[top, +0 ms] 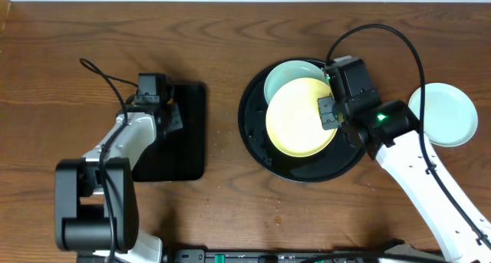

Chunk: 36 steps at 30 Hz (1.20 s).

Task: Clean dirty plates on tray and stack at the side
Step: 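Lift and tilt the yellow plate up with the right gripper, then scrub the tilted yellow plate's underside with the left-gripper sponge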

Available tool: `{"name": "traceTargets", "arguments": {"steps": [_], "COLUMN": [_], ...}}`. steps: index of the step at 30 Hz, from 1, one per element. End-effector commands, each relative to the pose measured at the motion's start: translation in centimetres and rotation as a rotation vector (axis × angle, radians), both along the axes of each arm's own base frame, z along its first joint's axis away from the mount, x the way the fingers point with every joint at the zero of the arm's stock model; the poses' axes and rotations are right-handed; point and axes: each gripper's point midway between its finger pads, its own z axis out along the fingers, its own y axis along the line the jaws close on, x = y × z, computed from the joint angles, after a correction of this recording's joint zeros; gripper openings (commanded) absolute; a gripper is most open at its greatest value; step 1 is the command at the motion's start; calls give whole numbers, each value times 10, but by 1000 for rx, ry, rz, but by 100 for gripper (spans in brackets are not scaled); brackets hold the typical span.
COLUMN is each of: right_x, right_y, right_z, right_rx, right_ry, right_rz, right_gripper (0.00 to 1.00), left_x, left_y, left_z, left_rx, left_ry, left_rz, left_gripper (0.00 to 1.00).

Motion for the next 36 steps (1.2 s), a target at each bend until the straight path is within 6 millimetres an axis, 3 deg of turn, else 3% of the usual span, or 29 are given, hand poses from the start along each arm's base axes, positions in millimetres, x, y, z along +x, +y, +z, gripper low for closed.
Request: {"name": "traceTargets", "arguments": {"steps": [1,6,11,17,21,27,34,36], "right_x": [-1,-4,2,12,14,7,13,10], "right_y": [-4,4,14,15,16,29,43,49], "right_z": [-6,-9,-7,-16,-33,-49,-37,-31], "right_rx": [9,68,100,164,231,291,333,359], "right_ry": [22,47,21,-25,-32,5,-40,-42], "right_rz": [-32,-21,34,-56,-132,-89,-24,4], "right_gripper": [1,2,1,1,1,1,1,1], "left_x": [20,8,-15,-36,-40,-42,-57,-60], "left_y": [4,1,-31,-71,-89,-128,-209,-246], "left_z": [58,114,147,151,155,171,180,183], "left_rx": [24,-18,-180,-395,-500,-642,-728,-764], "left_ry": [-141,-260,-298,-239,-228,-239,-218,-231], "left_rz": [-2,40,-59,-163,-213,-284,-450,-529], "left_gripper": [7,7,8,7,7,7,7,8]}}
